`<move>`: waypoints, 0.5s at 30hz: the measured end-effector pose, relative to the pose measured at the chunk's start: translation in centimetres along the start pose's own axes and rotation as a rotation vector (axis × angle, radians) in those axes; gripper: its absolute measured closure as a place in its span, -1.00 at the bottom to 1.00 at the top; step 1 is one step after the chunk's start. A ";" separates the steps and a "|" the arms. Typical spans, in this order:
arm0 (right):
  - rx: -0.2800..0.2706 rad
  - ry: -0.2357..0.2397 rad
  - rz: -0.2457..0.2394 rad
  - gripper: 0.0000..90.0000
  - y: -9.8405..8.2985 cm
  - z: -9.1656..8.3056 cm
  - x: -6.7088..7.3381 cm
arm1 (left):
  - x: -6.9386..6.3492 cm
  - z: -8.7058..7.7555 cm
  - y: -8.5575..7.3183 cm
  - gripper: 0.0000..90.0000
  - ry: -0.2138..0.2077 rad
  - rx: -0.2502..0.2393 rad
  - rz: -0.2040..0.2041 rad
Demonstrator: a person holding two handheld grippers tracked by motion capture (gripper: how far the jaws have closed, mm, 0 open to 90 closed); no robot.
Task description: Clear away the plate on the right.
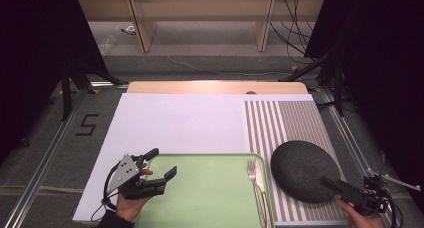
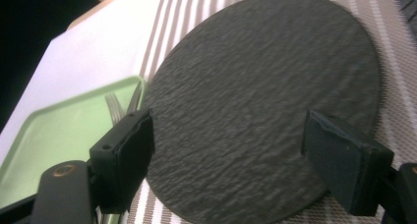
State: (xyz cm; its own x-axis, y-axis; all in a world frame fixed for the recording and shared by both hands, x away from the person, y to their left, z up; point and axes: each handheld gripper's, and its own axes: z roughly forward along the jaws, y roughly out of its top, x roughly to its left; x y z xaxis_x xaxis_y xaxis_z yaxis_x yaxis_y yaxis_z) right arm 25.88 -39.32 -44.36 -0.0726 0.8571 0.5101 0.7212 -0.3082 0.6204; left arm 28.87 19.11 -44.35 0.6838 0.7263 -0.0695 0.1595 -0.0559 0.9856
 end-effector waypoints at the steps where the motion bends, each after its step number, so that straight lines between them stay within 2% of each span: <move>1: -0.005 -0.005 0.011 -0.52 0.0 -0.2 -0.3 | 0.1 0.0 0.0 -0.61 -0.001 -0.001 -0.004; 6: 0.010 -0.022 0.067 -0.52 -0.4 -0.4 -1.4 | 0.1 0.1 -0.1 -0.61 -0.002 0.001 -0.008; 15: 0.037 -0.013 0.116 -0.50 -0.7 -0.1 -2.0 | 0.1 0.1 -0.1 -0.61 -0.001 0.004 -0.009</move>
State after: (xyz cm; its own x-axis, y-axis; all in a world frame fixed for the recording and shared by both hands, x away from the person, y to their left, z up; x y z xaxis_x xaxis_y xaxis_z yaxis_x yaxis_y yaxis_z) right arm 25.45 -40.80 -45.78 0.0219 0.8219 0.5692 0.7491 -0.3905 0.5351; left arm 29.00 19.09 -44.46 0.6833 0.7259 -0.0788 0.1690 -0.0522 0.9842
